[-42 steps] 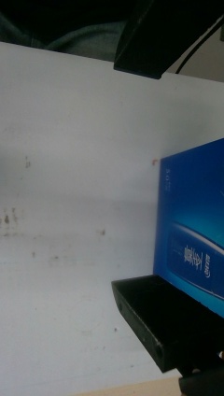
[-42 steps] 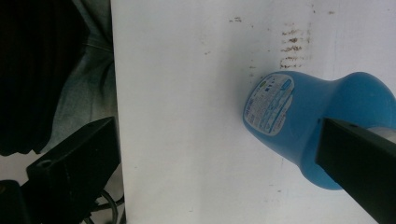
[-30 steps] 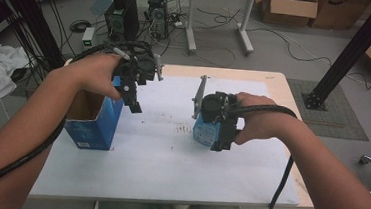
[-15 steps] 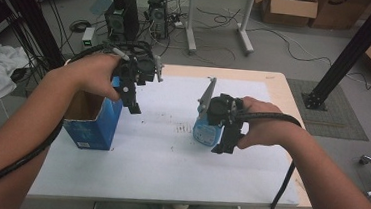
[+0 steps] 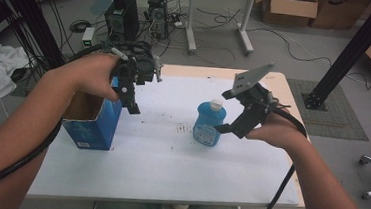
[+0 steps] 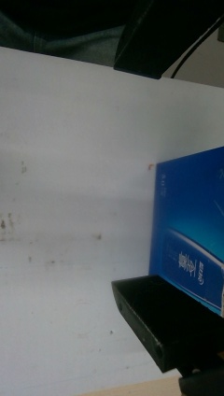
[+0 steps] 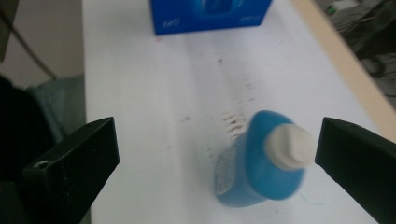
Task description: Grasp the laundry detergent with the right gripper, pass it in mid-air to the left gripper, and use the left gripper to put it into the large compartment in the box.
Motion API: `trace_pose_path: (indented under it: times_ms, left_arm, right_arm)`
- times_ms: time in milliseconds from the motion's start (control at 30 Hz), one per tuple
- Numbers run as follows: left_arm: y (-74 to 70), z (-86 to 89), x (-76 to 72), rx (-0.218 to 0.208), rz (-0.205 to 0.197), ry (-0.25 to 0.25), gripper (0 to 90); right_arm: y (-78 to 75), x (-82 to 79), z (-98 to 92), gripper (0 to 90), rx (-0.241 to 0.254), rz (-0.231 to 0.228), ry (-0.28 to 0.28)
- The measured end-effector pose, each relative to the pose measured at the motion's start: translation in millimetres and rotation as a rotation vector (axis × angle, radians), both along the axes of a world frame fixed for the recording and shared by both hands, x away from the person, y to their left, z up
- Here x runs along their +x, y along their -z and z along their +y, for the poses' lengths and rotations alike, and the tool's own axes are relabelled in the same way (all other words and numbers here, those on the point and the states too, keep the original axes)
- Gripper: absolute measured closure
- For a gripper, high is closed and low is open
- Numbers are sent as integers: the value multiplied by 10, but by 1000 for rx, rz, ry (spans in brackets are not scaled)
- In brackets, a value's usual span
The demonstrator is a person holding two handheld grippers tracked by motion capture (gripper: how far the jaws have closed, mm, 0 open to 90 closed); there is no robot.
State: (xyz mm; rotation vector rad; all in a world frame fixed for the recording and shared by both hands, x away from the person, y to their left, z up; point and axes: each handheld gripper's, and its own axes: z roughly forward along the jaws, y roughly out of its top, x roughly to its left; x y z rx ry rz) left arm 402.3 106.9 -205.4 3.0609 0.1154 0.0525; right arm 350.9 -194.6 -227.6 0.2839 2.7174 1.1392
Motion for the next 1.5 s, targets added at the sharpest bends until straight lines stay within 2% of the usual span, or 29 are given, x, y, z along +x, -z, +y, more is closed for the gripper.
trace_pose_path:
  times_ms: [33,67,133,200,233,267,300,400,433,467,500,533,600,667,733,867,933,967,1000,1333,1500]
  left_arm:
    - [-4,-9,-6,-1,-4,2,1]
    - [-7,-11,-8,-3,-4,4,1]
    - [-13,-15,-10,-2,-6,5,1]
    - [-18,-16,-14,-7,-16,9,1]
    - [-29,-19,-12,-6,-17,13,1]
    - [-36,-19,-13,-9,-21,13,1]
    - [-44,-18,-17,-8,-22,13,1]
    - [-69,-8,-24,-8,-29,14,1]
    - [-79,3,-26,-14,-34,15,1]
    - [-79,3,-26,-14,-34,15,1]
    - [-85,6,-28,-12,-34,14,1]
    - [-87,8,-31,-16,-33,14,1]
    - [-86,10,-35,-18,-35,18,1]
    - [-83,9,-43,-20,-40,20,1]
    - [-85,7,-46,-20,-40,22,1]
    - [-93,3,-59,-20,-43,27,1]
    - [-94,3,-65,-22,-46,29,1]
    - [-100,3,-70,-19,-44,31,1]
    - [-100,3,-70,-19,-44,31,1]
    - [-72,21,-68,-24,-42,30,1]
    - [-49,3,-55,-28,-38,36,1]
  right_arm:
    - [6,25,-139,0,48,4,33]
    - [16,32,-213,0,68,2,54]
    - [29,38,-266,0,81,8,66]
    - [119,40,-487,0,118,-8,121]
    - [119,40,-487,0,118,-8,121]
    - [199,10,-587,0,140,-34,149]
    - [199,10,-587,0,140,-34,149]
    - [348,-41,-709,0,191,-48,181]
    - [454,-91,-770,0,221,-57,200]
    - [454,-91,-770,0,221,-57,200]
    - [559,-142,-823,0,252,-65,213]
    - [559,-142,-823,0,252,-65,213]
    - [704,-219,-884,0,291,-94,237]
    - [737,-241,-898,0,301,-108,245]
    - [870,-297,-928,0,343,-132,272]
    - [982,-303,-935,0,371,-133,281]
    - [1057,-286,-927,0,385,-127,289]
    - [1144,-253,-904,0,394,-115,290]
    - [1144,-253,-904,0,394,-115,290]
    - [1665,44,-674,0,393,-41,303]
    - [1800,138,-570,0,408,-23,294]
